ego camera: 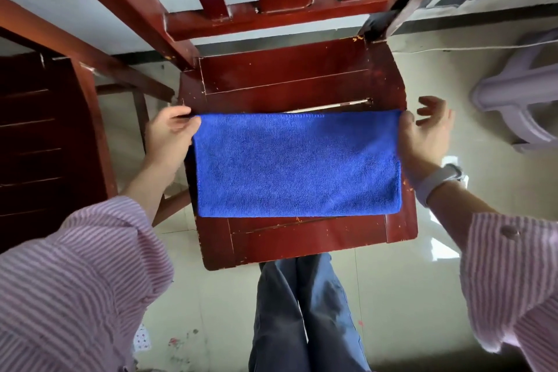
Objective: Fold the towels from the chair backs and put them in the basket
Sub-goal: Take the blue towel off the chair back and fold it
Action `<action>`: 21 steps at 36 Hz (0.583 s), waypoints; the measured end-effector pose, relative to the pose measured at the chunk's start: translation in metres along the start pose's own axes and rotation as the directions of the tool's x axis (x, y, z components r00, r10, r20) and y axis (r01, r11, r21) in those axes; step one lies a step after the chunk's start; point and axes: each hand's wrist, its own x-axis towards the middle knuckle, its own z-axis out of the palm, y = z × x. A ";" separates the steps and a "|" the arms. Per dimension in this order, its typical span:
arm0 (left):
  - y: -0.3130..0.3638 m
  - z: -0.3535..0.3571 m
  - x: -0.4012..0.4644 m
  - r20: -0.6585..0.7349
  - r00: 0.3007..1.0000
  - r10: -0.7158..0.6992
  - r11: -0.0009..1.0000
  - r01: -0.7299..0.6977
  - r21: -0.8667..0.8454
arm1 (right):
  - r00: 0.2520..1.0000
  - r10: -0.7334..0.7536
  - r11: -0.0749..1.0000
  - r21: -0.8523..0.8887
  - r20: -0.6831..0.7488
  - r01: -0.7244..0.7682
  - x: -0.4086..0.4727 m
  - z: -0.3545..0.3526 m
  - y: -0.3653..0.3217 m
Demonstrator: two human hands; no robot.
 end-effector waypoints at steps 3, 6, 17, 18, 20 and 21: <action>-0.003 0.002 -0.007 -0.002 1.000 -0.030 1.000 0.030 0.001 | 0.931 -0.362 0.915 -0.172 0.053 0.365 -0.025 0.007 -0.014; -0.002 0.010 -0.015 -0.026 0.999 -0.044 0.999 0.044 0.020 | 0.689 -0.651 0.664 -0.201 0.318 0.720 -0.052 0.028 -0.029; -0.015 0.012 0.005 -0.129 0.967 0.219 0.962 -0.192 0.195 | 0.428 -0.575 0.232 -0.363 0.698 0.902 -0.095 0.112 -0.040; -0.013 0.013 0.004 -0.139 0.960 0.244 0.951 -0.209 0.228 | 0.414 -0.599 0.215 -0.360 0.686 0.908 -0.093 0.113 -0.037; -0.006 0.015 0.002 -0.159 0.953 0.259 0.933 -0.204 0.296 | 0.391 -0.619 0.210 -0.335 0.682 0.918 -0.092 0.111 -0.038; -0.004 0.016 -0.001 -0.173 0.947 0.270 0.923 -0.203 0.328 | 0.379 -0.627 0.216 -0.316 0.681 0.924 -0.092 0.111 -0.039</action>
